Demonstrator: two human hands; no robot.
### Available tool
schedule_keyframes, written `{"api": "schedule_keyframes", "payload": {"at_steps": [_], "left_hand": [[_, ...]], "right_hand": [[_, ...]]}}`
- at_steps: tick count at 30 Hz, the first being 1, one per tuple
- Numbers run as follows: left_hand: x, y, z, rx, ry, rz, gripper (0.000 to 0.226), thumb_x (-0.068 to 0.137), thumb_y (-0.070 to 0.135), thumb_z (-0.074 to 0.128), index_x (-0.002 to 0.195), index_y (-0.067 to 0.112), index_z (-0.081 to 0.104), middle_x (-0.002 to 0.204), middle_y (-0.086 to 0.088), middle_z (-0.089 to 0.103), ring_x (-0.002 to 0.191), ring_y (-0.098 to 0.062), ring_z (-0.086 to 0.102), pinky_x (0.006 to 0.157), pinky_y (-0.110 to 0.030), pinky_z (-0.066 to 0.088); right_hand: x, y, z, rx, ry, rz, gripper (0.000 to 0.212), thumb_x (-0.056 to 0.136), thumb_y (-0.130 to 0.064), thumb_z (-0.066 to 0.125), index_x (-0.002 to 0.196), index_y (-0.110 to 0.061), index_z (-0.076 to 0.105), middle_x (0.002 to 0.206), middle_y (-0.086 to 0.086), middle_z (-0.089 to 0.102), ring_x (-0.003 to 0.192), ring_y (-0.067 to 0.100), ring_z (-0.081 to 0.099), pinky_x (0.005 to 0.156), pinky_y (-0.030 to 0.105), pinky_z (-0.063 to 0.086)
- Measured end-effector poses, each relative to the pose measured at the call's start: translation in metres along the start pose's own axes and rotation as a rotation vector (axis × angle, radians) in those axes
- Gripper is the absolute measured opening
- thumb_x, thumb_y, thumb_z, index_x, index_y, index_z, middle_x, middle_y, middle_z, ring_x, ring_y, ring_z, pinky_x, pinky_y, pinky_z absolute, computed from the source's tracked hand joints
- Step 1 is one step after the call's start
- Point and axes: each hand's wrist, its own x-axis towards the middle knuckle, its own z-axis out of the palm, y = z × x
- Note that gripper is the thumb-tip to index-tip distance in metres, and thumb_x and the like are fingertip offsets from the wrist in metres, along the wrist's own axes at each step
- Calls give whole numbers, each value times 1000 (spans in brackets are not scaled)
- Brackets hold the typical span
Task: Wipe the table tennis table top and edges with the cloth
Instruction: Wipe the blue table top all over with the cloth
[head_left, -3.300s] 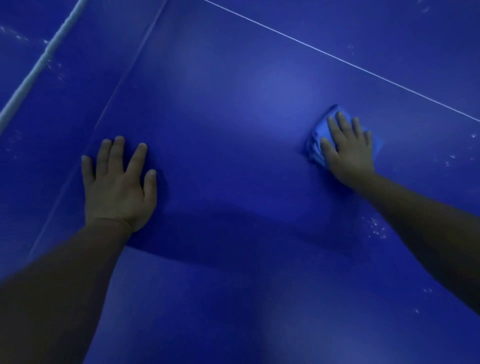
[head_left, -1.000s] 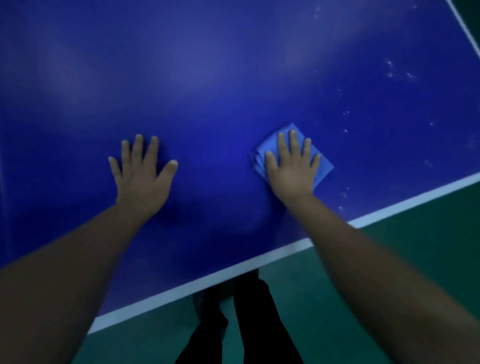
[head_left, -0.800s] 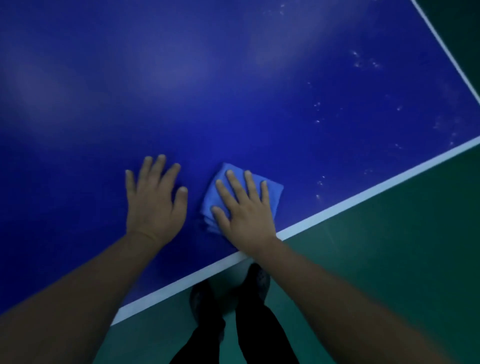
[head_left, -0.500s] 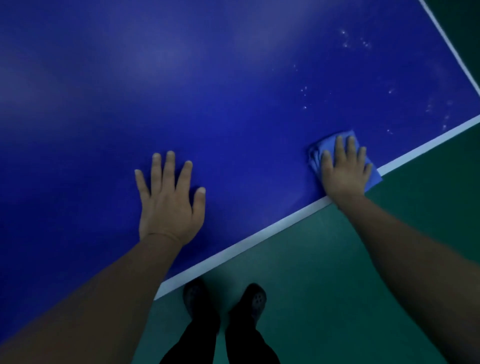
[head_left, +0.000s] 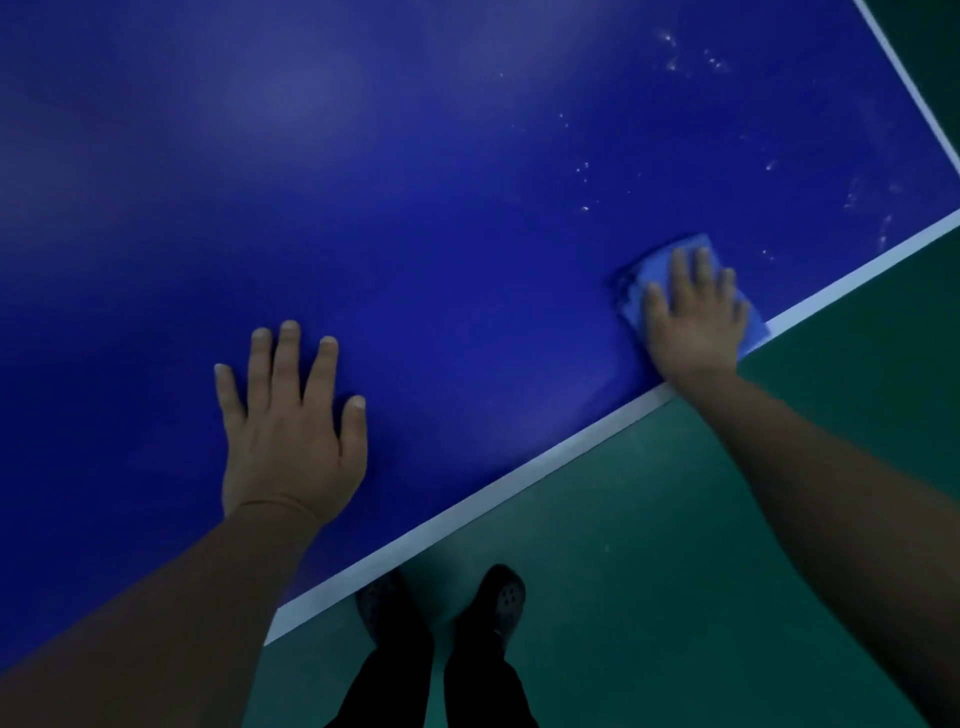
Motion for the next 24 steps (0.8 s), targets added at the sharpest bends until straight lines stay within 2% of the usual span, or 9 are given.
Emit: {"api": "schedule_keyframes", "payload": {"at_steps": [2,4,7,10,12,16,18,21,24], "left_hand": [[0,0,1,10,-7,1,67,100,48,24,156,13,31,166,-15,18,155,-33,5,123,-61,1],[0,0,0,7,0,2,66,100,47,24,156,13,33,165,-16,20,155,-33,7,122,-61,1],[0,2,0,-2,16,-4,66,99,45,26,155,11,35,164,-17,23,155,-34,9,122,-62,2],[0,2,0,2,14,-1,66,99,45,26,154,11,36,164,-17,23,155,-35,9,122,-62,3],[0,1,0,13,7,0,66,99,46,25,155,12,35,164,-16,23,155,-34,9,122,-62,3],[0,1,2,24,1,-1,66,99,46,25,155,13,34,165,-16,22,155,-34,9,122,-62,3],[0,0,2,25,1,-3,66,99,46,25,155,13,35,165,-16,22,155,-34,9,122,-61,3],[-1,1,1,21,12,-1,65,100,45,25,155,12,35,165,-16,22,155,-34,10,123,-61,3],[-2,1,-1,-13,54,-24,65,101,44,27,157,11,29,166,-18,16,155,-33,8,123,-60,4]], "right_hand": [[3,-17,-5,85,24,186,64,104,-56,20,162,-29,10,170,-3,2,155,31,-2,122,60,3],[-18,-60,4,82,38,143,63,104,-54,22,162,-29,14,170,-2,4,155,33,0,121,62,5],[-86,-117,30,-13,68,-413,64,101,-56,25,158,-27,30,167,1,20,154,37,14,119,64,11],[-110,-107,33,-75,-20,-894,61,103,-59,27,155,-28,36,164,0,30,153,34,20,121,63,11],[-76,-74,27,-103,-2,-845,63,103,-62,20,154,-29,35,163,1,33,151,34,25,119,64,16],[2,-13,2,-47,-20,-172,75,95,-67,10,160,-31,19,169,-2,11,155,30,6,121,62,7],[8,-13,-4,23,-26,27,70,99,-62,13,162,-32,10,170,-4,1,156,27,-3,121,62,1],[-18,-56,3,5,-14,-22,70,99,-61,11,162,-31,9,170,-3,-1,155,30,-4,121,63,0],[-68,-129,20,-50,-8,-407,71,97,-62,14,160,-30,22,169,-1,12,155,36,6,120,65,4]]}}
